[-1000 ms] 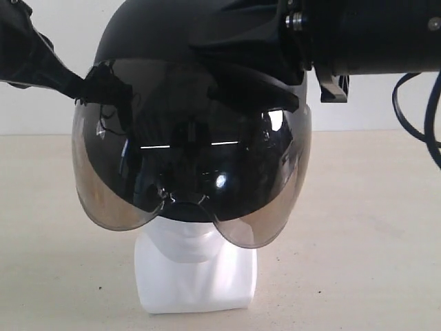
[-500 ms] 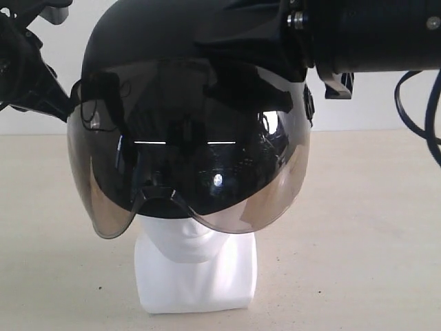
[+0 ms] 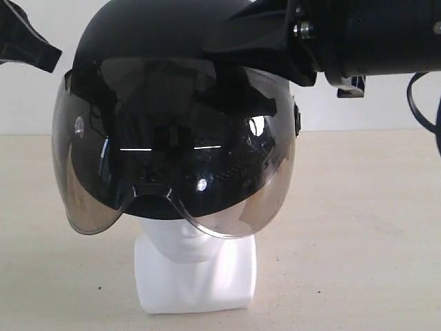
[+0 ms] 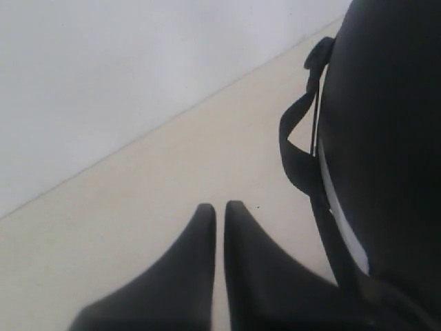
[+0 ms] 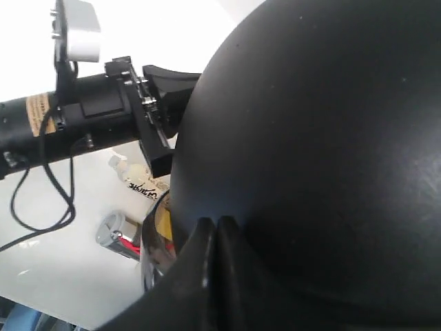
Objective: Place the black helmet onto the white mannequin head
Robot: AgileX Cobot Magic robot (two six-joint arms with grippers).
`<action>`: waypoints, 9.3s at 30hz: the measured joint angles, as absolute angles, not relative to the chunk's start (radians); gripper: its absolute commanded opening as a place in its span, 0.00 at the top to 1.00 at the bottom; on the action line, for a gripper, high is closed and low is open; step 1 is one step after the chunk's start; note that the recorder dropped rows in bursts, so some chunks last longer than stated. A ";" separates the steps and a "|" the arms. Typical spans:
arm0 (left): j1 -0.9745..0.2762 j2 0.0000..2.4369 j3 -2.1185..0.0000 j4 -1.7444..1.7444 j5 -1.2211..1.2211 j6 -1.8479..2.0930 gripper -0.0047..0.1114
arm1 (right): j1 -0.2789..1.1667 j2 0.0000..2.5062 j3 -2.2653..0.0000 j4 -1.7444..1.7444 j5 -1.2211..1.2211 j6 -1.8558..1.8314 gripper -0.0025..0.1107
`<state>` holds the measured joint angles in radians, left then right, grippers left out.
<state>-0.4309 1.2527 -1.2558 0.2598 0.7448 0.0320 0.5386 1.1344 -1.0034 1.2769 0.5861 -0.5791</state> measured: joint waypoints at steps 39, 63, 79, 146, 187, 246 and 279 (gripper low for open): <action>-0.431 1.270 -1.498 -0.585 0.855 0.675 0.92 | 0.638 1.087 -1.294 0.354 0.908 -0.008 0.98; -0.431 1.436 -1.616 -0.521 0.920 0.706 0.92 | 0.638 1.095 -1.294 0.394 0.830 -0.026 0.98; -0.431 1.434 -1.624 -0.549 0.968 0.722 0.92 | 0.638 1.135 -1.294 0.433 0.829 -0.034 0.98; -0.431 1.434 -1.626 -0.558 0.976 0.701 0.92 | 0.638 1.255 -1.304 0.869 0.798 -0.470 0.98; -0.431 1.434 -1.626 -0.558 0.982 0.693 0.92 | 0.639 1.269 -1.306 0.955 0.808 -0.541 0.98; -0.431 1.434 -1.628 -0.558 0.982 0.681 0.92 | 0.639 1.315 -1.216 0.930 0.921 -0.536 0.98; -0.431 1.426 -1.628 -0.556 0.985 0.654 0.92 | 0.639 1.173 -1.200 0.759 0.883 -0.367 0.98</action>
<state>-0.4309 1.4259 -1.6276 -0.5559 0.9849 0.6543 0.6390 1.1727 -1.1999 0.7589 0.8832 -0.3671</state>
